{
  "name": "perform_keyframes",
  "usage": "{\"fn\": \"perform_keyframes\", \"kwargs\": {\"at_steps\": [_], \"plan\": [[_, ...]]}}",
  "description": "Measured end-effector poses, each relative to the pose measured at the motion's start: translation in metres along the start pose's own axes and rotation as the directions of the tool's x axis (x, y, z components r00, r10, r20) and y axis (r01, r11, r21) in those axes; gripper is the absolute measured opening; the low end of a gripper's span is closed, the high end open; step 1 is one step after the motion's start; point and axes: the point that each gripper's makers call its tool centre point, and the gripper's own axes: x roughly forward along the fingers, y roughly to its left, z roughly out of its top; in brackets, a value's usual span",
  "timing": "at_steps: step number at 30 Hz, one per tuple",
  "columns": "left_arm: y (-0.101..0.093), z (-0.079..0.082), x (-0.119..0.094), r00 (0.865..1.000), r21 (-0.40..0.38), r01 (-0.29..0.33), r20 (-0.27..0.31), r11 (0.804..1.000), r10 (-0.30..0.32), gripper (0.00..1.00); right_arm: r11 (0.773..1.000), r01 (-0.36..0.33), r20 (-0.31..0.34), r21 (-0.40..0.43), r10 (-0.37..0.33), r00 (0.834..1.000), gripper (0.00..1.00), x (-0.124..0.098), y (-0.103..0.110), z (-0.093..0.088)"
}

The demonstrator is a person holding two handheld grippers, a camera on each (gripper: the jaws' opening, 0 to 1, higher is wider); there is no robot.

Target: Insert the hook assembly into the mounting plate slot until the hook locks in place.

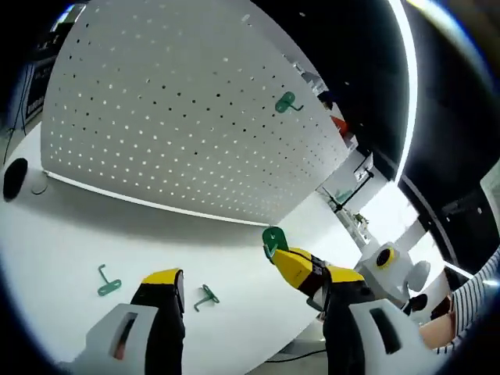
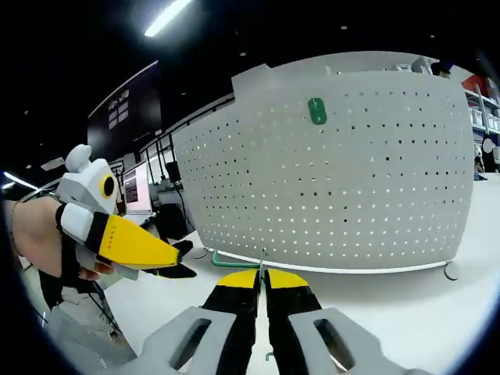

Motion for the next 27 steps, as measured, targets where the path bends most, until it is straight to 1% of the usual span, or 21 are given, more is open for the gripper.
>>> {"fn": "perform_keyframes", "kwargs": {"at_steps": [3,4,8,10,12,14,15,18,21,23,27], "plan": [[-0.011,0.004,0.003,0.999,-0.012,0.037,0.012,0.999,-0.037,0.61,1.000,-0.012,0.022,0.023,0.012,1.000,0.00,-0.007,0.006,0.006],[-0.015,0.006,0.004,0.999,-0.016,0.050,0.016,0.999,-0.050,0.60,1.000,-0.012,0.027,0.025,0.012,1.000,0.00,-0.008,0.007,0.008],[-0.021,0.007,0.007,0.998,-0.022,0.067,0.007,0.998,-0.067,0.55,0.999,-0.028,0.053,0.029,0.026,0.998,0.00,-0.011,0.010,0.016],[-0.026,0.007,0.007,0.996,-0.029,0.090,0.006,0.996,-0.090,0.47,0.999,-0.031,0.060,0.030,0.029,0.998,0.00,-0.010,0.011,0.019],[-0.028,0.009,0.006,0.995,-0.033,0.102,0.013,0.994,-0.101,0.43,0.999,-0.037,0.066,0.026,0.035,0.997,0.00,-0.010,0.012,0.022],[-0.029,0.010,0.007,0.994,-0.039,0.110,0.014,0.993,-0.110,0.43,0.999,-0.040,0.074,0.025,0.038,0.997,0.00,-0.010,0.012,0.025],[-0.030,0.010,0.007,0.993,-0.041,0.115,0.016,0.993,-0.114,0.42,0.999,-0.041,0.076,0.026,0.039,0.996,0.00,-0.010,0.013,0.026],[-0.033,0.015,0.006,0.990,-0.048,0.141,0.035,0.989,-0.139,0.32,0.999,-0.044,0.080,0.029,0.042,0.996,0.00,-0.010,0.014,0.027],[-0.036,0.020,0.006,0.984,-0.072,0.169,0.060,0.983,-0.165,0.27,0.997,-0.056,0.084,0.044,0.052,0.995,0.00,-0.010,0.017,0.028],[-0.038,0.022,0.006,0.981,-0.092,0.188,0.068,0.978,-0.182,0.23,0.998,-0.059,0.085,0.022,0.056,0.995,0.00,-0.010,0.018,0.029],[-0.040,0.021,0.007,0.980,-0.095,0.192,0.068,0.977,-0.186,0.18,0.998,-0.059,0.087,0.024,0.057,0.995,0.00,-0.011,0.018,0.029]]}}
